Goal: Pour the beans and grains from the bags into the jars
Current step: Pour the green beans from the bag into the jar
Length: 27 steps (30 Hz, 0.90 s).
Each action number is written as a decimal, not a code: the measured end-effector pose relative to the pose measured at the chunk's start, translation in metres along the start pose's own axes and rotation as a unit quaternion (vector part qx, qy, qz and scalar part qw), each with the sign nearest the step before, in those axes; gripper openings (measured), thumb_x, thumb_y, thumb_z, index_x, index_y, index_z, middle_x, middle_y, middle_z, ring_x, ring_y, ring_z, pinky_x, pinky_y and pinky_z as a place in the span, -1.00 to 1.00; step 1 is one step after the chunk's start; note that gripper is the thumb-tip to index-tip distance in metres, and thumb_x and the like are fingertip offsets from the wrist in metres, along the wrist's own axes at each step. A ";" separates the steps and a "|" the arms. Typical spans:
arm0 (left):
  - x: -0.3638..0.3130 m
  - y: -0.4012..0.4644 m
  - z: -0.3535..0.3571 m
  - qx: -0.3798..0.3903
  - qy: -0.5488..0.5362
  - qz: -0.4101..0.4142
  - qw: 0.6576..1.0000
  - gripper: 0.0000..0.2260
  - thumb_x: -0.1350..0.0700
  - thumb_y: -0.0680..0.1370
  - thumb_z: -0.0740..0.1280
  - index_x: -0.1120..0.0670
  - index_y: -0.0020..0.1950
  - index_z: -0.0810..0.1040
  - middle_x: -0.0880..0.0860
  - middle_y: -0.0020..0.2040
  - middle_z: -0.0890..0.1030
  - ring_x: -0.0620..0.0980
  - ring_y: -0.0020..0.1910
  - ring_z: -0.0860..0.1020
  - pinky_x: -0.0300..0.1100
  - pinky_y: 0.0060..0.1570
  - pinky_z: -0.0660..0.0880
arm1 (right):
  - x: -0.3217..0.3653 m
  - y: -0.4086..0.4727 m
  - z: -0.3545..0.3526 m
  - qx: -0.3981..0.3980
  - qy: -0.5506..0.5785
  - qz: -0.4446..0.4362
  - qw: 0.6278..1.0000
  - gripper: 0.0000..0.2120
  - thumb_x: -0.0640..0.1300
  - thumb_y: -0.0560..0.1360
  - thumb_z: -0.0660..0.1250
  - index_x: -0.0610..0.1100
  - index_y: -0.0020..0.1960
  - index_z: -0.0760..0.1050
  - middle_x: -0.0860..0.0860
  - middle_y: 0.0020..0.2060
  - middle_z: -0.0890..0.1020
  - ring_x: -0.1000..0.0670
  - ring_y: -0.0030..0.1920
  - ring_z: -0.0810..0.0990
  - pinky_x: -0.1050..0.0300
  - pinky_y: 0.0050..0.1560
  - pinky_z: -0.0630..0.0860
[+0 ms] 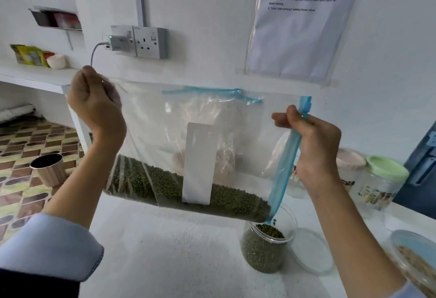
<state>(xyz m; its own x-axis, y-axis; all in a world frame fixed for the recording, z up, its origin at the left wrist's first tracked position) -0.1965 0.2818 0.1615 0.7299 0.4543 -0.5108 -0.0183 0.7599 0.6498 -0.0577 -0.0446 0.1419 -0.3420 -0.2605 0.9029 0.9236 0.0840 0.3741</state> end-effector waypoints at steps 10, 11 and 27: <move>-0.001 -0.001 0.001 -0.004 0.005 -0.001 1.000 -0.66 0.21 0.64 0.10 0.08 -0.35 0.31 -0.15 -0.58 0.37 -0.14 -0.61 0.26 -0.26 -0.62 0.20 | -0.006 -0.005 0.006 -0.012 0.015 -0.013 1.000 -0.84 -0.16 0.48 0.40 -0.15 -0.27 0.64 0.04 -0.34 0.70 0.12 -0.14 0.66 0.40 0.01 0.42; -0.002 -0.001 0.001 -0.009 0.004 0.000 1.000 -0.66 0.21 0.64 0.10 0.09 -0.35 0.31 -0.15 -0.58 0.37 -0.15 -0.60 0.26 -0.26 -0.61 0.20 | -0.005 -0.004 0.003 -0.025 0.024 -0.019 0.999 -0.83 -0.16 0.49 0.39 -0.15 -0.26 0.64 0.06 -0.35 0.70 0.15 -0.16 0.65 0.43 0.00 0.41; -0.002 0.000 0.002 0.008 -0.002 0.013 1.000 -0.66 0.19 0.64 0.09 0.10 -0.34 0.31 -0.16 -0.57 0.37 -0.16 -0.61 0.26 -0.28 -0.61 0.20 | -0.002 -0.002 0.006 0.018 -0.009 -0.026 0.999 -0.84 -0.13 0.49 0.38 -0.17 -0.21 0.65 0.03 -0.30 0.71 0.15 -0.16 0.66 0.52 -0.06 0.41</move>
<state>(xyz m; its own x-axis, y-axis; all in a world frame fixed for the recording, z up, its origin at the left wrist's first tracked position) -0.1964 0.2802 0.1634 0.7324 0.4716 -0.4910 -0.0260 0.7401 0.6720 -0.0600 -0.0386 0.1400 -0.3929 -0.2476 0.8856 0.8976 0.1059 0.4278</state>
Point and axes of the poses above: each hand's wrist, its own y-axis towards the middle knuckle, its own z-axis out of the palm, x = y × z, the point moved 6 cm from there along y, towards the middle knuckle
